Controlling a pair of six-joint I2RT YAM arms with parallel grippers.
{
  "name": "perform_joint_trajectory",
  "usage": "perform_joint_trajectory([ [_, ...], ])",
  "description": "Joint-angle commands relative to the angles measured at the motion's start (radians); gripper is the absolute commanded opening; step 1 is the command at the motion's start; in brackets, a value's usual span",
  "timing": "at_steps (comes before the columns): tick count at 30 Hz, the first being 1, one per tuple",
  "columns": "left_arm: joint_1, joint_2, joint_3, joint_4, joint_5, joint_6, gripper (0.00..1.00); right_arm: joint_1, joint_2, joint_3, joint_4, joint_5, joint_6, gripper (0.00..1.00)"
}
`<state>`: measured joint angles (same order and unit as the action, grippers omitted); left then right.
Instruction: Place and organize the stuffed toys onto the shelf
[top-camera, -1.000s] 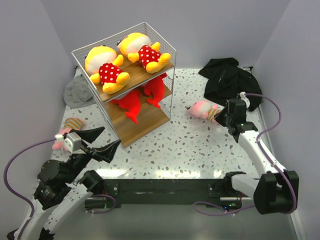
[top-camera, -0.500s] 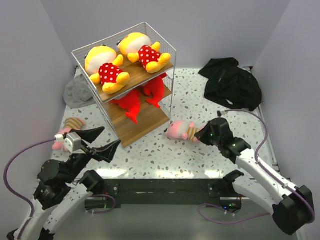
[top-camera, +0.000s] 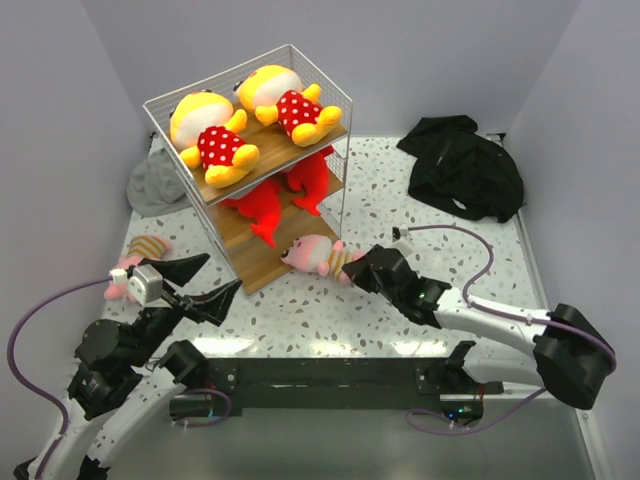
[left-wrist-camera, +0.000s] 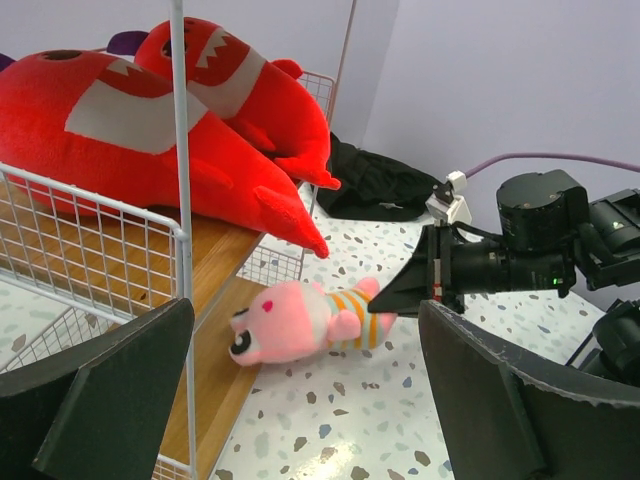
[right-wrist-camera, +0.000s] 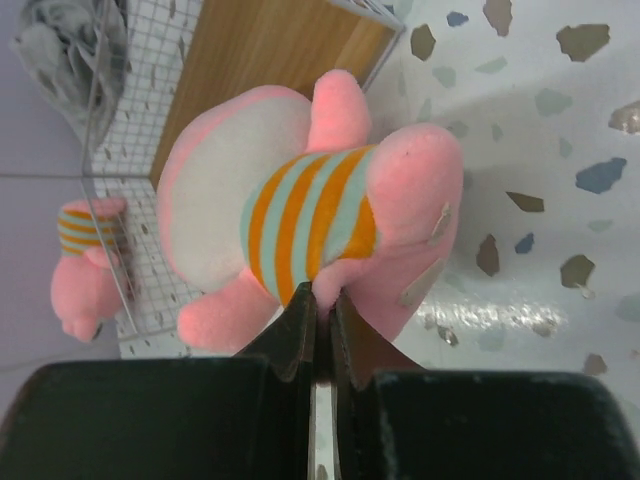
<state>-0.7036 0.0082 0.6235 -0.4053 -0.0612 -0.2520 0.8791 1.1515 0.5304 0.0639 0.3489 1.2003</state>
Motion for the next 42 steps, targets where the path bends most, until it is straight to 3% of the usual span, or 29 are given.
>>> perform_joint_trajectory([
  [1,-0.005,-0.097,-0.004,0.026,-0.006,-0.013,1.00,0.015,0.059,0.065,0.258,0.183,0.088,0.00],
  [17,-0.004,-0.097,-0.005,0.028,-0.003,-0.012,1.00,0.061,0.425,0.221,0.563,0.420,0.265,0.00],
  [25,-0.004,-0.097,-0.005,0.029,0.000,-0.012,1.00,0.095,0.543,0.281,0.537,0.507,0.360,0.00],
  [30,-0.004,-0.097,-0.005,0.029,0.003,-0.012,1.00,0.130,0.567,0.319,0.438,0.562,0.404,0.01],
  [35,-0.004,-0.099,-0.007,0.029,0.001,-0.012,1.00,0.133,0.619,0.326,0.499,0.564,0.389,0.11],
  [42,-0.004,-0.096,-0.005,0.026,-0.012,-0.016,1.00,0.149,0.628,0.338,0.401,0.593,0.458,0.19],
])
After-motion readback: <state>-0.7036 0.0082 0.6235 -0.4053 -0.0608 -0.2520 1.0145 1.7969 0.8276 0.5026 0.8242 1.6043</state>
